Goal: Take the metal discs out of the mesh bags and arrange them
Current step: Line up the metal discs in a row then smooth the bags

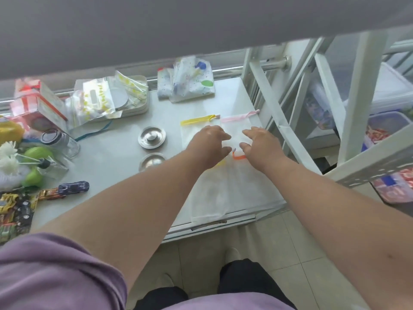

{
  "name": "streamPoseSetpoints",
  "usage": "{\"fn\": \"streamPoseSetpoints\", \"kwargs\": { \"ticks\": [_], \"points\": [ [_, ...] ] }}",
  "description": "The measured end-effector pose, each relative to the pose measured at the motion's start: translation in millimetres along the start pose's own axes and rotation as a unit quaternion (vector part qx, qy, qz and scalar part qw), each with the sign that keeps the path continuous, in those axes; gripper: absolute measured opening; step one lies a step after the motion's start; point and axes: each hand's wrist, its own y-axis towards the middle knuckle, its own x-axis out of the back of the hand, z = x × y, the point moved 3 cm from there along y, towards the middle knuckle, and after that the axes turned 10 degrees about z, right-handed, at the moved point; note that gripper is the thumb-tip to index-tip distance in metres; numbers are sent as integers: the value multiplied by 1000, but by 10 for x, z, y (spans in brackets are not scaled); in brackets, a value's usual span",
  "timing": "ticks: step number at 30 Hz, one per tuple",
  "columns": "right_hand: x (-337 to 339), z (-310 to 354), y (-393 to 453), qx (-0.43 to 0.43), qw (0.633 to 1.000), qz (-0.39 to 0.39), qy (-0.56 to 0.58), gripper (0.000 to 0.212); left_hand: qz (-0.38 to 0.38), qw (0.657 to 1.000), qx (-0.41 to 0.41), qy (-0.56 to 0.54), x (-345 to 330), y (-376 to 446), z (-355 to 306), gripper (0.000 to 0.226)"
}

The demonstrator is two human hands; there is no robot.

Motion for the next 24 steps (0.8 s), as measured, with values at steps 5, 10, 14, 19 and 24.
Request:
{"fn": "streamPoseSetpoints", "kwargs": {
  "ticks": [5,10,14,19,24],
  "points": [
    [-44,-93,19,-1,999,30,-23,40,-3,1000,-1,28,-184,128,-72,37],
    [-93,-70,143,10,999,34,-31,30,-15,1000,6,16,-182,219,-48,30],
    [-50,-19,264,13,997,28,-76,15,-19,1000,13,20,-169,315,-56,28],
    [5,-24,330,6,996,29,-83,11,-20,1000,21,7,-145,350,-76,29],
    [18,-52,302,14,993,31,-110,15,-18,999,29,5,-131,273,-75,32]
  ]
}}
